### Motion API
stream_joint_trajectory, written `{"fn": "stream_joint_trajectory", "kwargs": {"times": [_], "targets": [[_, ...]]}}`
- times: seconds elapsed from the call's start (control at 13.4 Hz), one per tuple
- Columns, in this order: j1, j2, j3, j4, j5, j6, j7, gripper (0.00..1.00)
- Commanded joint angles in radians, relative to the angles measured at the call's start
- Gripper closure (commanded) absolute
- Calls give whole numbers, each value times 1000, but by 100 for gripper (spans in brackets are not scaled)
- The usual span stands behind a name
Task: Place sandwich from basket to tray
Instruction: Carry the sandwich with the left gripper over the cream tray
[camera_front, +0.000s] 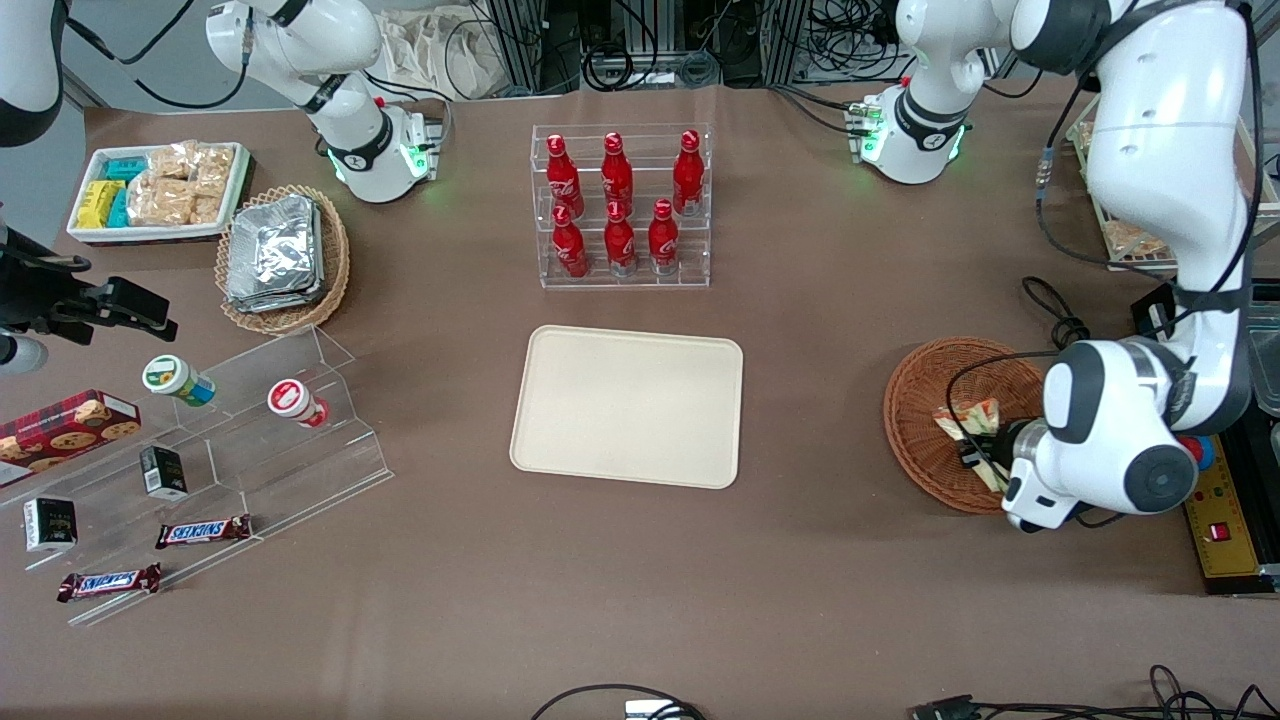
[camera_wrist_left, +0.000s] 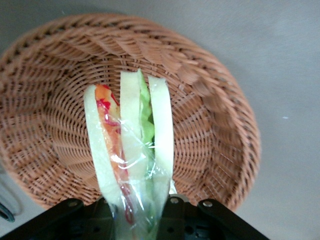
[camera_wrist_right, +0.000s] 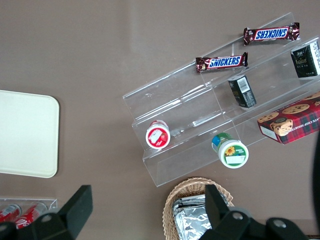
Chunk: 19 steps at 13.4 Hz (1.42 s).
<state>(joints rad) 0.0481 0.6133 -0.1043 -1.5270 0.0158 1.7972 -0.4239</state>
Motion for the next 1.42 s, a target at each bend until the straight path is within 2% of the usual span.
{"fn": "stream_joint_trajectory", "kwargs": {"times": [0.0,0.22,0.37,0.52,0.67,1.12,1.27,1.35], "targets": [[-16,-111,-5,-15,-8,-33,51,90],[-24,-193,-61,-7,-10,-33,144,92],[-24,-202,-135,30,-13,-32,168,98],[-25,-192,-242,67,-14,-30,73,99],[-56,-176,-303,67,1,-22,5,98],[-296,-29,-304,76,41,45,-133,99],[-329,31,-304,82,45,79,-131,100],[-344,60,-304,83,74,94,-131,100]]}}
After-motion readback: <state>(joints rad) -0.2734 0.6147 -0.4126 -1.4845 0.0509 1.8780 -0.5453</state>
